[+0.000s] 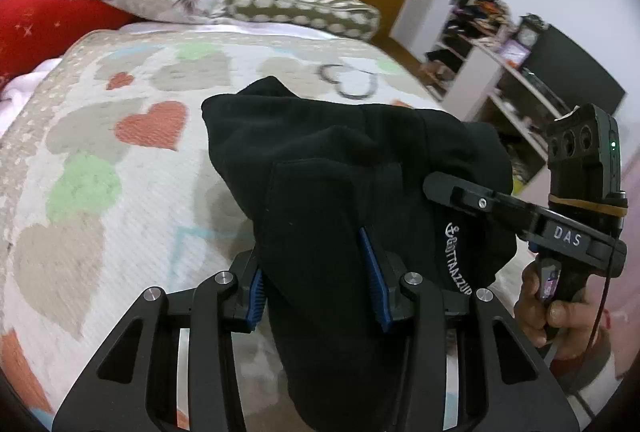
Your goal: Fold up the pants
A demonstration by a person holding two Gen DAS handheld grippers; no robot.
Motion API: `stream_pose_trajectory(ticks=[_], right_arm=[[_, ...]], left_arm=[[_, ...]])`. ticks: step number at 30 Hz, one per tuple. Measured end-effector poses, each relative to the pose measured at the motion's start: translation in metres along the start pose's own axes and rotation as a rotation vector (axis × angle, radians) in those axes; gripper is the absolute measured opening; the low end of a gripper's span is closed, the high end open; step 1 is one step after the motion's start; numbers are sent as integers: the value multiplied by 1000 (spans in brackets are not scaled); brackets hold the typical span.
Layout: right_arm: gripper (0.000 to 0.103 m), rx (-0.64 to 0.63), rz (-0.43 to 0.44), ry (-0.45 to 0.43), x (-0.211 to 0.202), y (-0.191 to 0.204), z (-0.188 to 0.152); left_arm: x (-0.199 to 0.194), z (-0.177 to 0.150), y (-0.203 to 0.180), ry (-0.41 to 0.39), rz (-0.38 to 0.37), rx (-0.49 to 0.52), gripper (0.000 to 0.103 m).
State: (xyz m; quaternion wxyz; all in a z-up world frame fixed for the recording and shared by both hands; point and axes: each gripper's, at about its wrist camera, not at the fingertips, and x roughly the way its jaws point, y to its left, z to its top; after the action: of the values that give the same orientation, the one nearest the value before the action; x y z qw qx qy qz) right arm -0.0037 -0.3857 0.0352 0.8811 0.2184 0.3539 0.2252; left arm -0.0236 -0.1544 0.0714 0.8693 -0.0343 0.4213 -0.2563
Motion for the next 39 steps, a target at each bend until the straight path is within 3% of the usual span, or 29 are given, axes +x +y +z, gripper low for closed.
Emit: stream_pose_trajectory(ticks=[2, 3, 4, 7, 10, 12, 16, 18, 25, 28, 34, 39], right_arm=[[51, 19, -93, 63, 30, -11, 3], [51, 14, -148, 100, 39, -14, 3], [51, 0, -198, 139, 45, -18, 1], [54, 9, -188, 103, 22, -15, 0], [54, -28, -234, 62, -4, -5, 3], [54, -55, -186, 35, -19, 6, 6], [54, -151, -167, 61, -14, 36, 6], [54, -175, -200, 84, 2, 43, 7], [54, -158, -320, 160, 52, 16, 5], [55, -166, -328, 144, 56, 11, 6], [55, -148, -299, 131, 24, 21, 3], [55, -182, -304, 137, 3, 33, -27]], left_arm=[[22, 2, 17, 52, 43, -35, 42], [33, 1, 24, 91, 73, -51, 45], [40, -2, 31, 112, 92, -77, 55], [27, -7, 36, 70, 104, -102, 59], [12, -12, 22, 39, 191, -54, 59], [6, -16, 10, 25, 226, -23, 59], [8, -23, -1, 13, 281, 19, 59], [12, -28, -4, 4, 310, 24, 59], [22, -29, -2, 10, 305, -1, 65], [25, -28, -3, 10, 305, 0, 65], [25, -29, -6, 7, 319, -7, 65], [22, -32, -6, 0, 322, -28, 65]])
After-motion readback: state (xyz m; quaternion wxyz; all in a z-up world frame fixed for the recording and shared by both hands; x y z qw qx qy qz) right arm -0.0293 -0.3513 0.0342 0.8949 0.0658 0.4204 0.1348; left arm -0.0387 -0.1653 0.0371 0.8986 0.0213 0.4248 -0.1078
